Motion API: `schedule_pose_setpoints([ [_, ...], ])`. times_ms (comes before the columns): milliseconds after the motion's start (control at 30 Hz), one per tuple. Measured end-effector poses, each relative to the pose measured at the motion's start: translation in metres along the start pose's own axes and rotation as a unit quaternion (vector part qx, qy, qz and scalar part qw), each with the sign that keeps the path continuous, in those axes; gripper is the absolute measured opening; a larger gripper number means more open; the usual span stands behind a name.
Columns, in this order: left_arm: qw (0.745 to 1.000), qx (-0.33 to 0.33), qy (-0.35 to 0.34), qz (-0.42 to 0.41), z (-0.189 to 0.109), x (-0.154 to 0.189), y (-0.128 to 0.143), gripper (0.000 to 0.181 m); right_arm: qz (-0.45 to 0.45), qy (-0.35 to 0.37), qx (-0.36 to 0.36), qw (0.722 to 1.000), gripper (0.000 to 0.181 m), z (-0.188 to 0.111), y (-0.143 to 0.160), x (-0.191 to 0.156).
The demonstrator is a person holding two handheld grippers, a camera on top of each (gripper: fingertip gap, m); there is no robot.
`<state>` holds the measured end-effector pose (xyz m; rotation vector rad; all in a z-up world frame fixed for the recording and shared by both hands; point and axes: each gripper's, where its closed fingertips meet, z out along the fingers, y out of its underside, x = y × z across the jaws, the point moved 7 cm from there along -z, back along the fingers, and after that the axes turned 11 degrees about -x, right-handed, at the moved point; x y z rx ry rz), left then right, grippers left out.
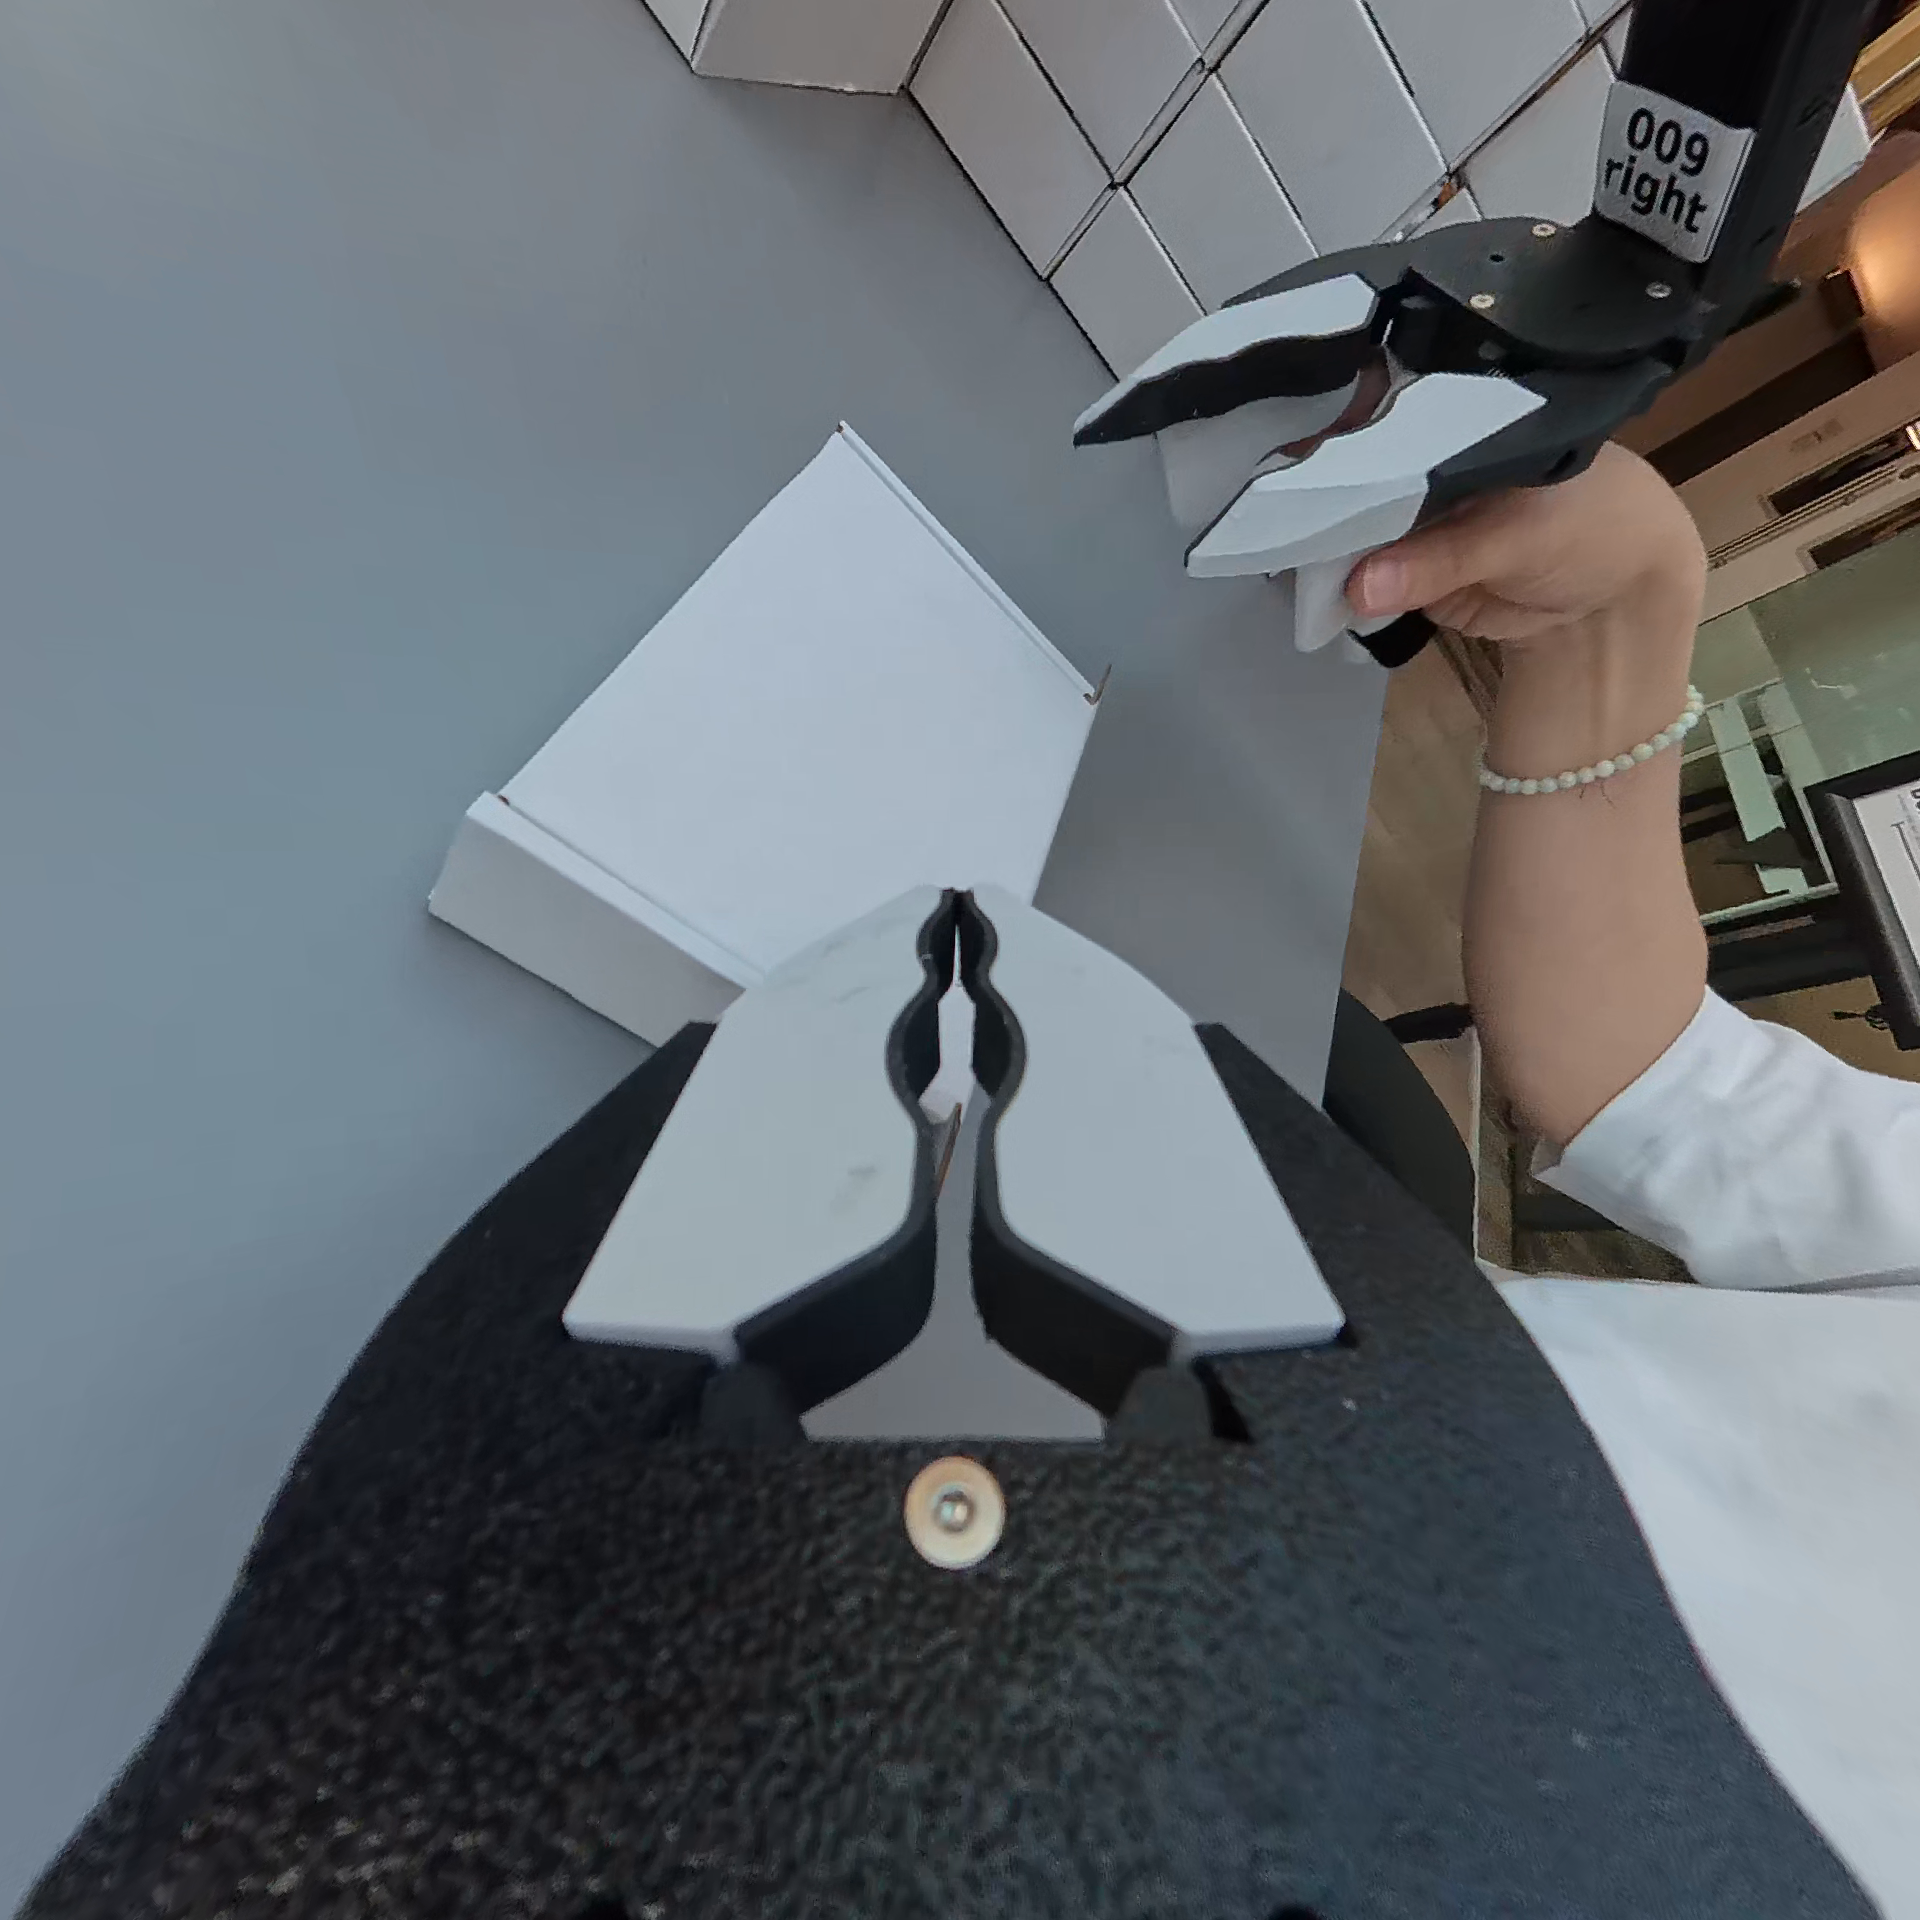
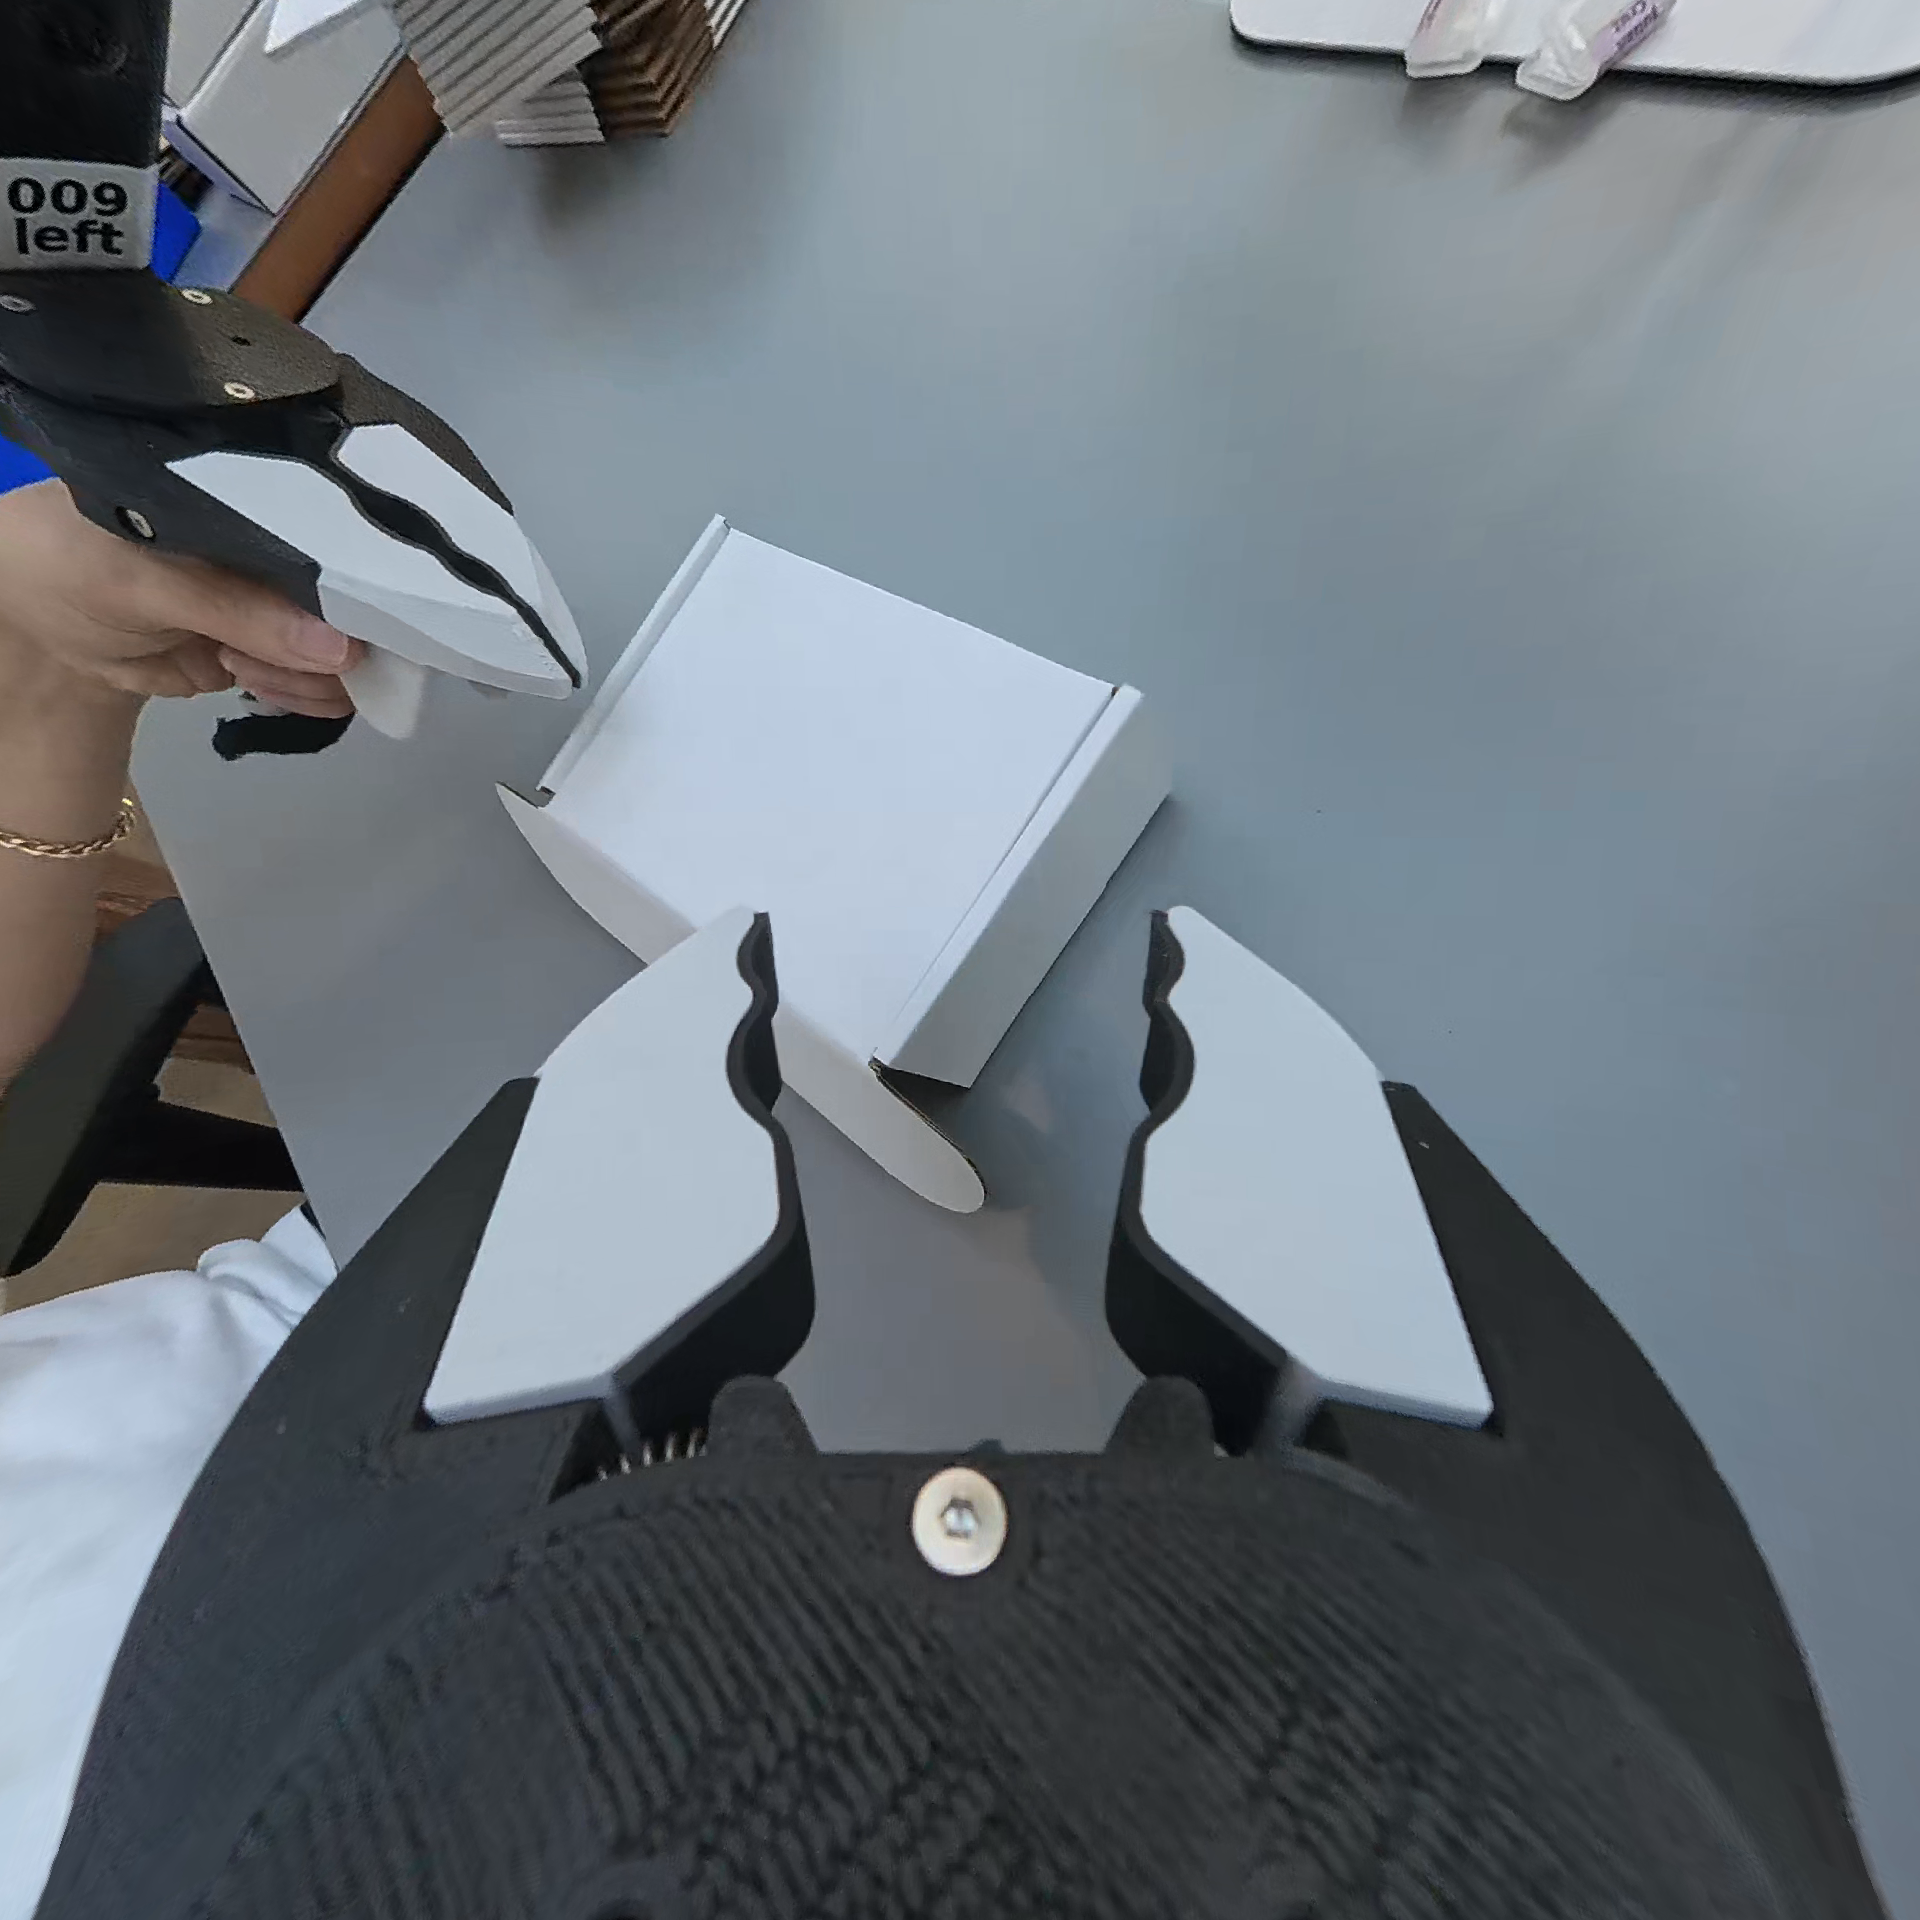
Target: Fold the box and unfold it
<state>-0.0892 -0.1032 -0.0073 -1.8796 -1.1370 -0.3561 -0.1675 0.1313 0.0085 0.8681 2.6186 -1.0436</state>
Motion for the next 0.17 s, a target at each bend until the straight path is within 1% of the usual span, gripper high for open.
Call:
schedule_pose_setpoints([
  [33,1.000,-0.012,-0.003,-0.002,0.003,-0.002,0.000,0.000,0.007,-0.008,-0.007,1.000,0.075,0.002,0.002,0.002],
  [100,0.999,-0.037,-0.036,-0.008,0.008,-0.009,0.003,0.000,0.022,-0.018,-0.026,0.999,0.086,0.008,0.006,0.007],
  [167,0.996,-0.053,-0.070,0.001,0.010,-0.013,0.007,0.000,0.044,-0.029,-0.034,0.998,0.091,0.013,0.008,0.012],
])
